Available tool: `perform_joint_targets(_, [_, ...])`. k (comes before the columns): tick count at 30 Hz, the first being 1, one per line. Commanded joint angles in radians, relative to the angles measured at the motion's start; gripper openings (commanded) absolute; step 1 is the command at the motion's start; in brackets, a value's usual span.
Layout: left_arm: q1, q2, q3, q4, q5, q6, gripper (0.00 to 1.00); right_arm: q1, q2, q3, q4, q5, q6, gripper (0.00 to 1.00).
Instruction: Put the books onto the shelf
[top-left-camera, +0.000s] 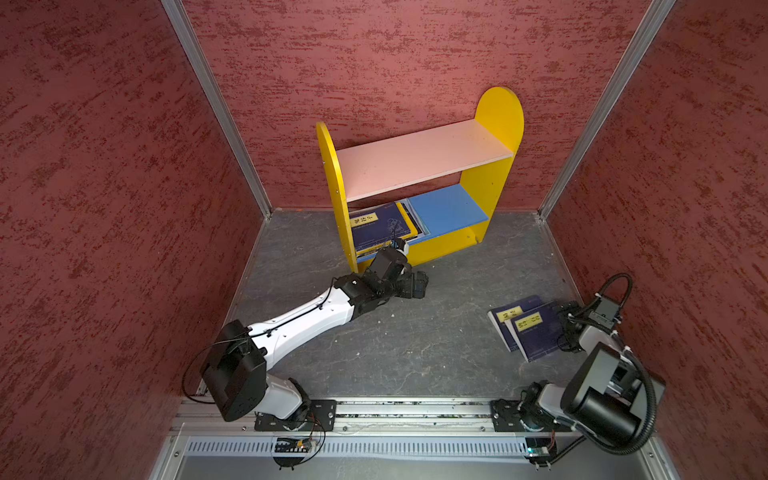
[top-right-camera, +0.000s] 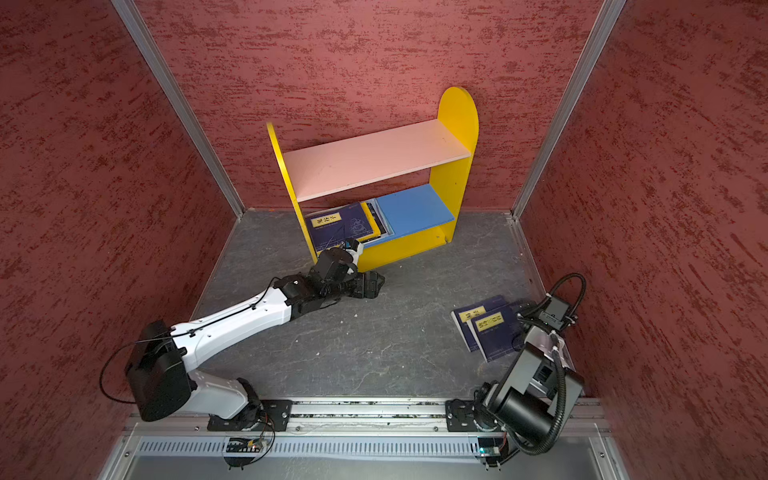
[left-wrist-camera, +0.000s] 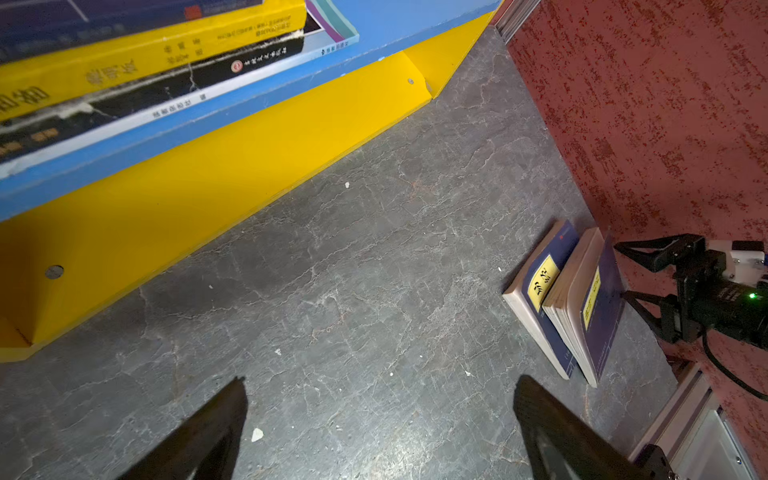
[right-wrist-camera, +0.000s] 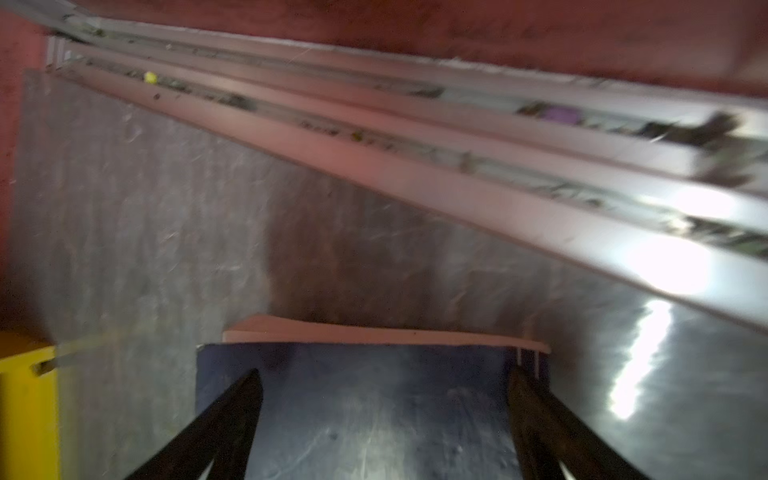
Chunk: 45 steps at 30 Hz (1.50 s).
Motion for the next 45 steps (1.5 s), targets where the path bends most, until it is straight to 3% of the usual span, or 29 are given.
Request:
perform_joint_targets(1, [0.004,0.012,0.028,-0.001,0.002,0.016,0.99,0.147,-0.012,-0.068,-0.021,-0.087,0.218,0.91])
perform_joint_targets(5, [0.001,0.029,0.026,0.017,0.013,-0.001,0.99,0.293,-0.080,-0.107,-0.011,-0.032,0.385,0.91])
perform_joint_targets(8, [-0.003,0.039,0.025,0.027,0.026,-0.011,0.99,0.366,-0.121,-0.111,-0.025,-0.014,0.439,0.91])
perform_joint_targets(14, [-0.008,0.057,0.047,0.015,0.049,-0.004,0.99,0.376,-0.177,-0.005,-0.261,0.075,0.338,0.93])
perform_joint_targets(21, [-0.033,0.128,0.096,-0.038,0.105,0.034,0.99,0.374,-0.106,0.101,-0.478,0.135,0.232,0.94])
perform_joint_targets(32, [-0.060,0.158,0.118,-0.057,0.088,0.050,0.99,0.375,-0.121,-0.026,-0.311,-0.018,0.276,0.95])
perform_joint_targets(38, [-0.060,0.149,0.128,-0.081,0.060,0.083,0.99,0.388,-0.155,-0.109,-0.166,-0.095,0.370,0.94])
perform_joint_targets(45, [-0.038,0.148,0.124,-0.067,0.052,0.084,0.99,0.455,-0.148,-0.110,-0.116,-0.041,0.418,0.94])
